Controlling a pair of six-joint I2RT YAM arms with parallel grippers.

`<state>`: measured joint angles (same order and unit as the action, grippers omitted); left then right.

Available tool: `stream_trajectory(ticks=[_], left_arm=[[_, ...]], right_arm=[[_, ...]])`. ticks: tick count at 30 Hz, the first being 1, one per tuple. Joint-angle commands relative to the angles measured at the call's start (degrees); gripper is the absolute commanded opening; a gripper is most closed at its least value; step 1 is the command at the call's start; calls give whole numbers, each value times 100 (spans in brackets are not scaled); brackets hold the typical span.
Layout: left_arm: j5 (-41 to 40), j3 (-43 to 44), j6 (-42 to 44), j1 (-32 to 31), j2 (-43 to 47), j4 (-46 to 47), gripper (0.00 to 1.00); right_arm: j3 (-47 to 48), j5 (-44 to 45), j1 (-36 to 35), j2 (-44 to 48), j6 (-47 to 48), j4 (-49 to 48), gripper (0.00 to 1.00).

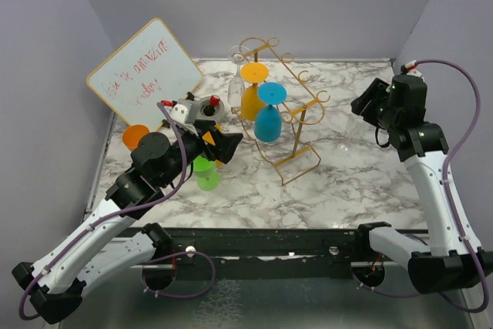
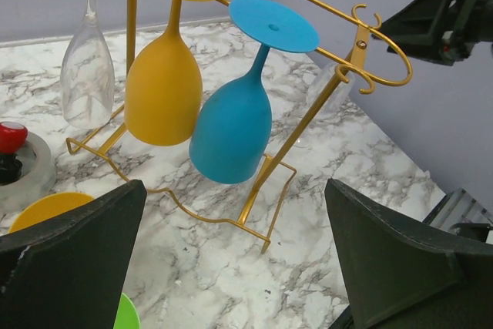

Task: Place the wine glass upside down on the wine glass rack

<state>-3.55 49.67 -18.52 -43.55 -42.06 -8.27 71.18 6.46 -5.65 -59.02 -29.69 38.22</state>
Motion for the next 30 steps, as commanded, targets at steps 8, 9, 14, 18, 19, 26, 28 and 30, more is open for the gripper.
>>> stream_trajectory(ticks=[8,9,14,18,19,26,28,30], left_arm=[[534,-127,-485,22,168,-376,99],[547,-139,-488,22,172,-383,99],[583,-166,-469,22,116,-452,99],[584,-193,-468,18,76,-491,99],[577,-202,-468,21,76,-491,99],[540,-164,-460,22,20,-482,99],[540,-139,-461,22,6,-482,99],[535,-125,-468,21,-8,-482,99]], right_arm=[[58,491,-6,-1214,525,150,56],[44,482,-6,-1284,585,87,56],[45,730,-6,-1637,841,16,53],[-7,782,-6,-1829,1130,-172,51],[16,742,-6,-1884,1216,-198,51],[253,309,-6,-2358,1606,-232,44],[312,302,-6,-2470,1607,-187,39],[343,270,-6,-2509,1628,-165,32]])
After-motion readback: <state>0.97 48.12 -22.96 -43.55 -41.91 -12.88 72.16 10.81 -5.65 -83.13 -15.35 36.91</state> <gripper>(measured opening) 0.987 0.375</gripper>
